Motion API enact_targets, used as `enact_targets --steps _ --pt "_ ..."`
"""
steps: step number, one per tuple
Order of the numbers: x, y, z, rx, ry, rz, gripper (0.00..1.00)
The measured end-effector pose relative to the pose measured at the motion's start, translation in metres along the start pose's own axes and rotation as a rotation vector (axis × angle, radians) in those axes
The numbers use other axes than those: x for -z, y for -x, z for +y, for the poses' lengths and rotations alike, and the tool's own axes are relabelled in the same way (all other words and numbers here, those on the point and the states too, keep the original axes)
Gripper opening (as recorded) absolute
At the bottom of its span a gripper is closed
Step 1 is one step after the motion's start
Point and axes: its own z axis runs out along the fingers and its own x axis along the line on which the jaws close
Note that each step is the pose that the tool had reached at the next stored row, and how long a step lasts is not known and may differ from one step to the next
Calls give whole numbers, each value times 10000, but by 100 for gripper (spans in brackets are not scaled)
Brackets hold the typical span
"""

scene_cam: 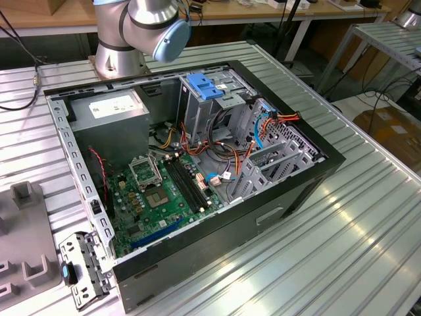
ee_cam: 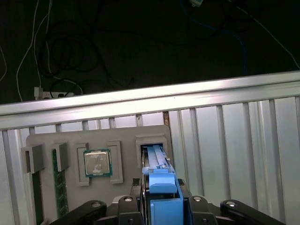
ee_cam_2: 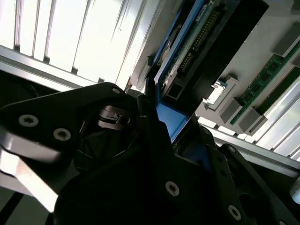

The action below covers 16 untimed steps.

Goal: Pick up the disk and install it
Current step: 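Pick up the disk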

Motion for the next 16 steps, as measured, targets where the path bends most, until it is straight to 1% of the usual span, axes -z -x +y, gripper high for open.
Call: enact_targets --steps 4,11,13,14,15,16 --pt "0 0 0 1 0 0 37" --pt "0 0 0 22 0 0 37" --pt "0 0 0 194 0 -1 37" --pt "0 0 0 397 -1 -2 37" --pt "0 0 1 683 0 -4 37" --pt "0 -1 1 805 0 -4 37"
